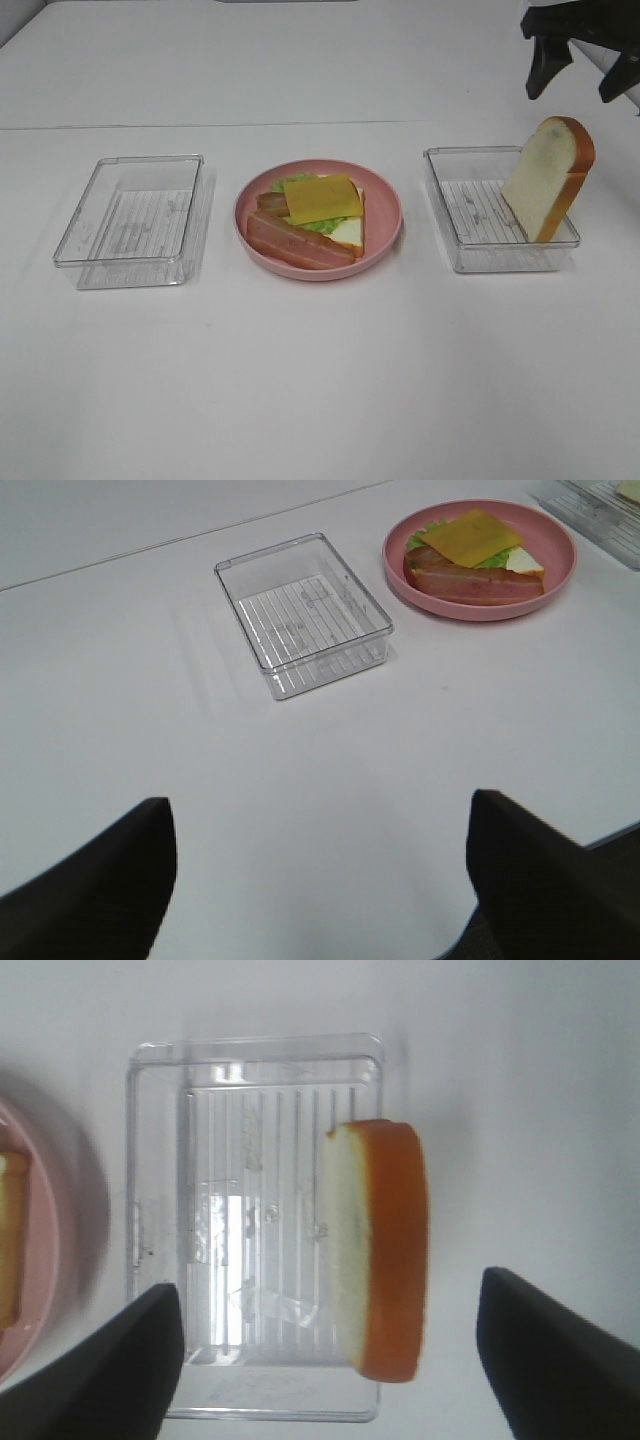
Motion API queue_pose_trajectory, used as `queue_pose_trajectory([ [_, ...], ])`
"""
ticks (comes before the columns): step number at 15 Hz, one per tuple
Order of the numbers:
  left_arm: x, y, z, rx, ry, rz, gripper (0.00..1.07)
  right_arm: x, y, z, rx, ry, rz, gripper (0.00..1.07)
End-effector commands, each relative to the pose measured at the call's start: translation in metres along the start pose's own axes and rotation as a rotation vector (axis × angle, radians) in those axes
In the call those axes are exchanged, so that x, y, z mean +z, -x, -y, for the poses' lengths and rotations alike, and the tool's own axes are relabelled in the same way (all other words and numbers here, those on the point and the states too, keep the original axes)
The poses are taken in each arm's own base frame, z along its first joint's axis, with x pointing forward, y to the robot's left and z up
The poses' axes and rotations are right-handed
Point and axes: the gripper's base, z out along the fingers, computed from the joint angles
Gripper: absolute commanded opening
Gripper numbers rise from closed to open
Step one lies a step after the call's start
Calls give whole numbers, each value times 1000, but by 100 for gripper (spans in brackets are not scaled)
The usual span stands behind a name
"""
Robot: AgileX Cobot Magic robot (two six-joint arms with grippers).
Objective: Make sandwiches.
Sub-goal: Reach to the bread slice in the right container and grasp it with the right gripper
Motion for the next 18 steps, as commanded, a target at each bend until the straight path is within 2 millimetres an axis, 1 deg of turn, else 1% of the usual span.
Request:
queue_pose_trajectory([
  [1,-2,-1,1,-8,-5,27,76,-3,0,12,7,-30,-2,76],
  [2,-2,-1,1,-8,-5,27,76,2,1,13,5,-33,-4,76],
  [4,-2,-1,1,-8,-5,27,76,20,0,15,-5,-39,-44,76],
  [5,-2,-1,1,-8,-5,27,76,26,-1,16,-5,-40,-54,76],
  [6,-2,-1,1,-8,-5,27,76,43,-1,18,-1,-43,-70,76],
  [8,-2,-1,1,-8,-5,27,76,57,-2,20,4,-43,-93,76],
  [10,-2,-1,1,-8,-5,27,76,65,-4,21,6,-44,-115,75],
  [11,-2,-1,1,-8,-5,27,76,68,-5,21,6,-44,-122,72],
  [12,-2,-1,1,-8,-5,27,76,68,-5,21,6,-44,-121,65],
  [13,-2,-1,1,-8,-5,27,76,68,-5,21,6,-44,-121,61],
  [14,-2,-1,1,-8,-5,27,76,68,-5,21,3,-44,-121,51],
  [15,-2,-1,1,-8,-5,27,76,68,-5,21,0,-48,-121,30],
  [17,-2,-1,1,-8,-5,27,76,68,-5,22,-1,-49,-121,2],
  [18,-2,-1,1,-8,-5,27,76,68,-5,22,0,-49,-121,0],
])
